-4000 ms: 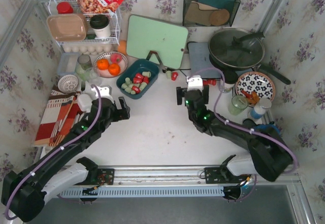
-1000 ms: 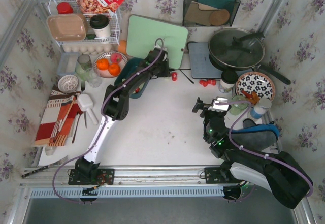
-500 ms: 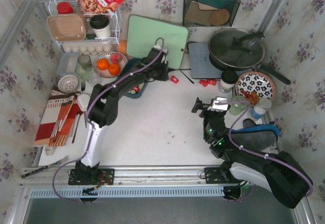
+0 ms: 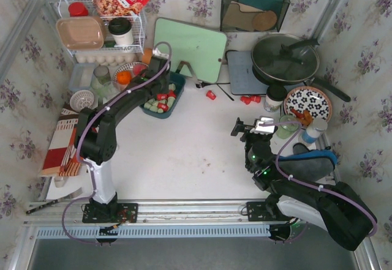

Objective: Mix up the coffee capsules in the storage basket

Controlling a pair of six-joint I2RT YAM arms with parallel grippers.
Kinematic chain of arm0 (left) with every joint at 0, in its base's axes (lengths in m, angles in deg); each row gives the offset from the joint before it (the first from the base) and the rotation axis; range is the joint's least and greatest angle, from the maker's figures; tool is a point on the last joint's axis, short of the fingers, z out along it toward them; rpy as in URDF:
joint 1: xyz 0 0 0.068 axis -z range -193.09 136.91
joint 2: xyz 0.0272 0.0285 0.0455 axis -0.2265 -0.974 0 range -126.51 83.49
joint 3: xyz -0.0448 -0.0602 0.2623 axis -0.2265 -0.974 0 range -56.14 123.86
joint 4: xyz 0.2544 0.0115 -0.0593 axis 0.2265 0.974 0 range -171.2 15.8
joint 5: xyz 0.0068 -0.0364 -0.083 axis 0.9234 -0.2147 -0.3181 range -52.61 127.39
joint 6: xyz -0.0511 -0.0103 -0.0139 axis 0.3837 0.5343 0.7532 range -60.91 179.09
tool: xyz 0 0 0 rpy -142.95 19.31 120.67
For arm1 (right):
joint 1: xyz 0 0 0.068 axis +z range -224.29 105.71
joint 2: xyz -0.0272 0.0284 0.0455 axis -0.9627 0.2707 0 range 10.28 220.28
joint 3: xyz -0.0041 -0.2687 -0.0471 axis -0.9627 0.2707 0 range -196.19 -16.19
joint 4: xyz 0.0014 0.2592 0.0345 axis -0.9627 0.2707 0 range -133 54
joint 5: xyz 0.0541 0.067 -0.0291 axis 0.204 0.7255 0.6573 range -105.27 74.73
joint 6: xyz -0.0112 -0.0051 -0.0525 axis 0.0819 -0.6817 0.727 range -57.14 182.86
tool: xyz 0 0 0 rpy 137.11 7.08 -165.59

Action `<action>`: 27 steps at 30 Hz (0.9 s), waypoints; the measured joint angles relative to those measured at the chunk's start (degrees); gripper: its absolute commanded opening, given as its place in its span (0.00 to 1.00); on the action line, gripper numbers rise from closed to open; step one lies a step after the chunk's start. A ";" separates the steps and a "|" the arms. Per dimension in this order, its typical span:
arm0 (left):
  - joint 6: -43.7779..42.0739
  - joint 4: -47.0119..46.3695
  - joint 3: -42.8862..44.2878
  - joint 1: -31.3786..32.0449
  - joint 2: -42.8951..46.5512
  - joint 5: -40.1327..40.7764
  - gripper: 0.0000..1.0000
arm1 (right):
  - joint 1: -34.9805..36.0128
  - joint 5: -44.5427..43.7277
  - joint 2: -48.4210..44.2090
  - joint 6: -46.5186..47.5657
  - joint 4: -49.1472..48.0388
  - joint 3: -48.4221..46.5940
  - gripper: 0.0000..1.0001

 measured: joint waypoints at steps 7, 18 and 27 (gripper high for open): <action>1.66 0.74 -2.82 -3.89 -2.16 -0.79 0.38 | 0.00 -0.04 0.98 0.02 0.00 0.00 1.00; 4.98 1.01 -5.05 -5.42 -3.10 -0.39 0.66 | 0.00 0.09 1.81 0.00 0.68 -0.94 1.00; 6.47 -2.25 -15.96 -5.16 11.74 2.51 0.69 | -0.02 1.66 2.23 -0.90 2.62 -2.14 1.00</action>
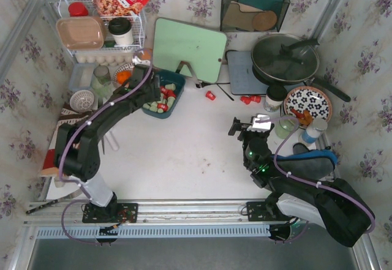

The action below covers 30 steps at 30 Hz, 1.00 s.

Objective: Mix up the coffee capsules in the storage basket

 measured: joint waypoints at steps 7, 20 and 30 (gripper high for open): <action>2.32 2.69 -8.52 0.72 12.68 1.01 0.70 | 0.00 0.81 1.16 -0.90 1.01 -0.63 1.00; 4.37 2.08 -36.28 1.60 38.38 -3.30 0.99 | 0.02 1.95 1.99 -2.21 3.56 -2.25 1.00; 4.04 -4.52 -44.02 2.01 45.94 -7.06 0.99 | 0.02 4.52 9.14 -3.76 6.54 -7.10 1.00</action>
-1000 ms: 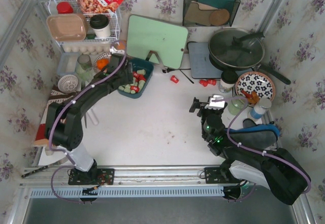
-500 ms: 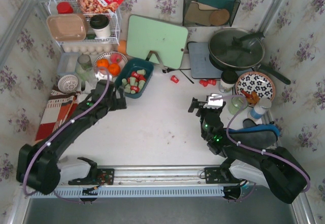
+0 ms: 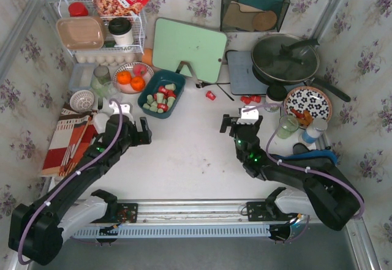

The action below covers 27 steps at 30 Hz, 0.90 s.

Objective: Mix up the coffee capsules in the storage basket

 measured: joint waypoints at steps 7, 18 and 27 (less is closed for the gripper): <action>2.54 -0.83 -0.17 0.00 2.89 -1.86 0.99 | 0.00 1.73 6.97 0.09 3.15 -8.22 1.00; 4.48 -0.44 1.55 0.00 0.46 -3.34 0.99 | -1.79 7.04 30.60 3.98 5.90 -27.85 0.89; 5.11 0.66 1.86 0.00 0.15 -4.59 0.99 | -7.17 15.19 46.69 7.32 13.31 -46.05 0.82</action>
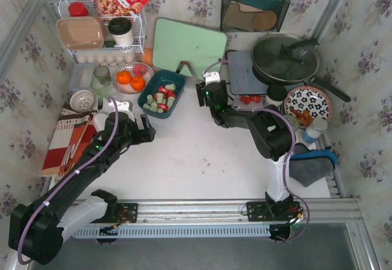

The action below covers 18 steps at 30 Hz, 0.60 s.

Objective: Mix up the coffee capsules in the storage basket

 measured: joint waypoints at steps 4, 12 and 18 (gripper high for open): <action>0.24 0.00 0.00 0.00 0.66 -0.17 0.99 | -3.13 3.10 4.04 0.24 4.13 -5.84 0.82; 0.44 0.02 0.00 0.00 0.87 -0.33 0.99 | -5.88 9.99 9.68 0.42 12.98 -14.99 0.76; 0.48 0.02 0.00 0.00 0.37 -0.33 0.99 | -6.34 15.13 12.55 0.59 19.30 -20.26 0.65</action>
